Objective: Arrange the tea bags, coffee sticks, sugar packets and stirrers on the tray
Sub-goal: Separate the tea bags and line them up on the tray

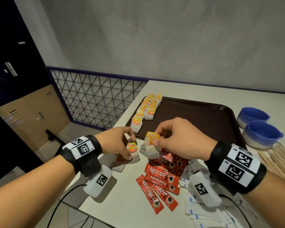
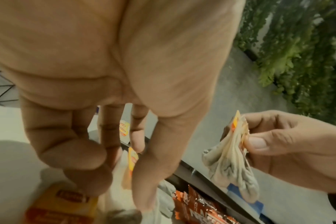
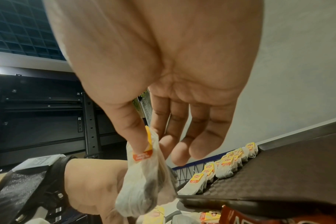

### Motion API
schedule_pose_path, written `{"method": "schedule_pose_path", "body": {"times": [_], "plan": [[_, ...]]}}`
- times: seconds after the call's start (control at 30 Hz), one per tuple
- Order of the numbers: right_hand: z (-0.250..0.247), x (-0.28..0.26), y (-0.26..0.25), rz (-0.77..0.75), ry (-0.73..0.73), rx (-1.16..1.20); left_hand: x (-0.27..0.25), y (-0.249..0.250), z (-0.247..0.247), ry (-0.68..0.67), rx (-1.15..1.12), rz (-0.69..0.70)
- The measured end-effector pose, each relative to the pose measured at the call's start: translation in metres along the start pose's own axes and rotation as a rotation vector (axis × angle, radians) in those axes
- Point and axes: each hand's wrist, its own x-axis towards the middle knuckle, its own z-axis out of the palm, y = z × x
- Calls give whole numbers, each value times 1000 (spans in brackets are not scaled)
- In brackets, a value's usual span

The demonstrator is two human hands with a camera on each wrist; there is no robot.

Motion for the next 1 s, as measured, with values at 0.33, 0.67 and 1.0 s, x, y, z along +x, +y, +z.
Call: {"method": "schedule_pose_path", "body": {"times": [0.33, 0.67, 1.0], "plan": [[2, -2, -2, 4, -11, -36, 2, -2, 8, 125, 33, 25], [7, -4, -6, -90, -69, -48, -29, 22, 1, 297, -146, 375], [4, -5, -4, -103, 15, 35, -37, 32, -8, 240, -364, 439]]}}
